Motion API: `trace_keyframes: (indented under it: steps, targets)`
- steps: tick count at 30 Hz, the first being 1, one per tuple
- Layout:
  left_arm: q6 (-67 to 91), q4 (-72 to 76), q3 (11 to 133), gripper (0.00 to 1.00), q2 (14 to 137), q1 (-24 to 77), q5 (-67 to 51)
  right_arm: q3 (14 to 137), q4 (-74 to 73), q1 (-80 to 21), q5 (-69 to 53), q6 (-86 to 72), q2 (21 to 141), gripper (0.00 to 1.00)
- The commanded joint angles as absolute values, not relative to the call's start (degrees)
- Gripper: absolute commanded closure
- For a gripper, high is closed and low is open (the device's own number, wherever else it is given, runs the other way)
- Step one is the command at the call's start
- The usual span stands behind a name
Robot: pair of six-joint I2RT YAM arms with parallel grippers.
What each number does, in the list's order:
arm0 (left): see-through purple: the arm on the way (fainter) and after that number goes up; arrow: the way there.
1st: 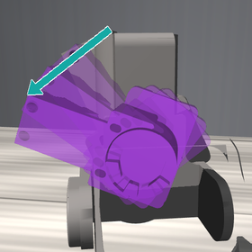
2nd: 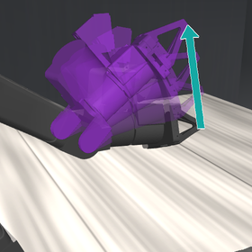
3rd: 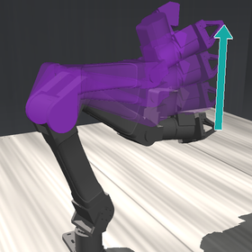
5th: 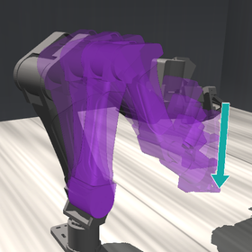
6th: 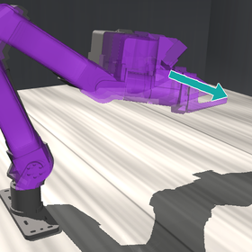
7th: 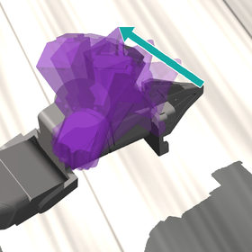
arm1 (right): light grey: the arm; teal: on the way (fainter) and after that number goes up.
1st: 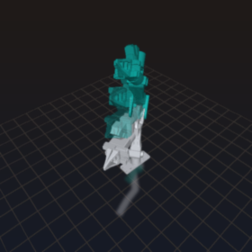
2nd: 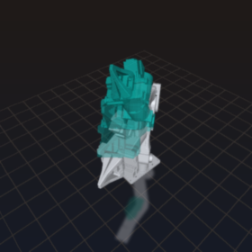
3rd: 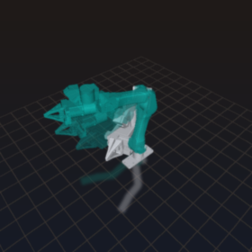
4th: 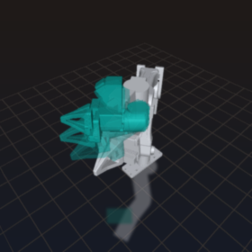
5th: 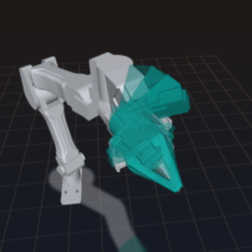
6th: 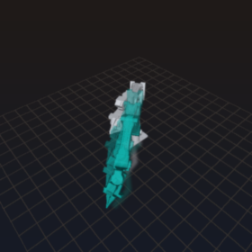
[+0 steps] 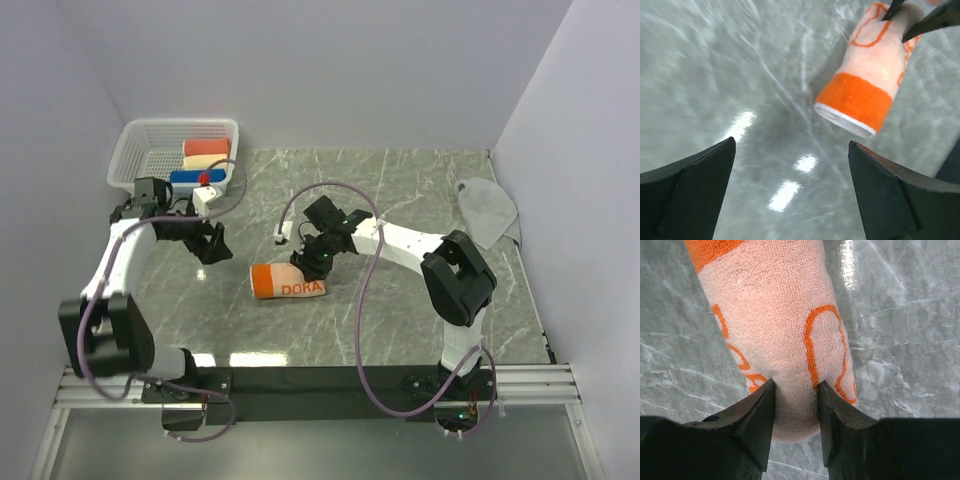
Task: Roll the towels
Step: Roll the towel, then place the rolled towel into the container
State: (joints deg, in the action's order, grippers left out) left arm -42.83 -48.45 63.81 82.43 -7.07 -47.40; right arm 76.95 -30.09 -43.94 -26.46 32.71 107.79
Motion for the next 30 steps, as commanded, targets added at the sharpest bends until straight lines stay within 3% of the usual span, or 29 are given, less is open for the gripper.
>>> trace_keyframes:
  steps: [1,5,9,12,21,30]
  targets:
    - [-50.07,-44.74,62.32,0.01,69.14,-5.54,-46.06,76.38,-38.32,-44.03,-25.31,32.61,111.62,0.57]
    - [-52.48,-38.17,55.04,0.01,55.24,-2.38,-47.28,76.64,-39.02,-43.95,-25.75,32.61,111.97,0.57]
    - [-55.46,-41.03,48.53,0.01,48.43,3.12,-46.25,77.52,-39.64,-43.86,-26.02,32.43,112.94,0.56]
    - [-57.57,-45.00,46.25,0.11,49.30,14.45,-37.64,79.19,-40.95,-43.51,-27.15,32.17,114.08,0.56]
    - [-51.86,-21.47,35.52,0.10,54.49,35.83,-17.59,84.72,-46.14,-42.36,-30.76,31.99,118.30,0.56]
    - [-54.32,-1.34,30.50,0.04,65.29,38.67,-11.78,88.94,-50.80,-40.70,-33.66,32.69,121.99,0.56]
